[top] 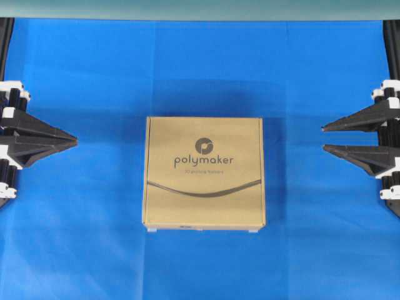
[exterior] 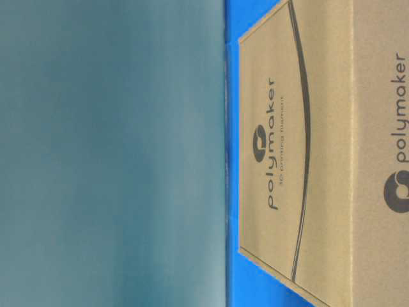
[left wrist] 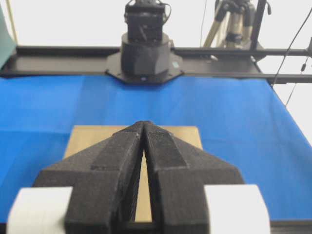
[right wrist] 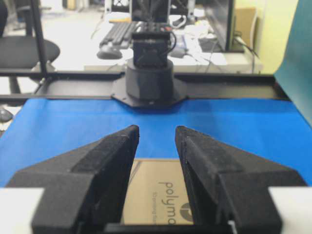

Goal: Lift up the cardboard box by clamping it between your arms.
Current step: 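Rotate both grippers and move them toward the box's left and right sides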

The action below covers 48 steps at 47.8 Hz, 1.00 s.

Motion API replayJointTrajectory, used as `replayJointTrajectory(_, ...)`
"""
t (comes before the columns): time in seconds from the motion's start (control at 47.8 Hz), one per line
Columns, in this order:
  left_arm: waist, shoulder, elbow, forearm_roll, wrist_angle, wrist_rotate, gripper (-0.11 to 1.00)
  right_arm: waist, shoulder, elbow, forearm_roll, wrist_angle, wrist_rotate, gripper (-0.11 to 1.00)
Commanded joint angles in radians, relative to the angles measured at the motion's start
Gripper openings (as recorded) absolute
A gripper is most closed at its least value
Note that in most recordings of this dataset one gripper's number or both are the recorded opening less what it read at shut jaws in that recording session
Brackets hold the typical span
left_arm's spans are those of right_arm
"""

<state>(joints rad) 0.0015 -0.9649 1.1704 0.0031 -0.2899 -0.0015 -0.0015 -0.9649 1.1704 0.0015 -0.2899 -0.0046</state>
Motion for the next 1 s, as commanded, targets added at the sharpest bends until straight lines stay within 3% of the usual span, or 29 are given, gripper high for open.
replayJointTrajectory(0.0,-0.009,0.026,-0.021,0.015,0.018,-0.031,0.05,-0.008,-0.003,-0.011,0.003,-0.006,0.012,0.14)
replayJointTrajectory(0.188,-0.002,0.044,-0.032,0.015,0.029,-0.046,0.0,-0.009,-0.034,-0.017,0.049,0.115,0.018,-0.03)
replayJointTrajectory(0.314,-0.002,0.057,-0.046,0.015,0.074,-0.046,0.0,-0.012,-0.015,-0.052,0.055,0.321,0.026,-0.04)
replayJointTrajectory(0.543,0.002,0.124,-0.103,0.015,0.265,-0.046,0.0,-0.046,0.051,-0.138,0.041,0.629,0.029,-0.03)
replayJointTrajectory(0.794,0.008,0.178,-0.121,0.017,0.36,-0.048,0.0,-0.057,0.123,-0.196,0.018,0.838,0.026,0.01)
replayJointTrajectory(0.92,0.009,0.189,-0.123,0.017,0.407,-0.046,0.02,-0.057,0.141,-0.196,0.021,0.882,0.026,0.09)
replayJointTrajectory(0.982,0.011,0.195,-0.124,0.017,0.442,-0.048,0.08,-0.057,0.149,-0.196,0.021,0.904,0.026,0.19)
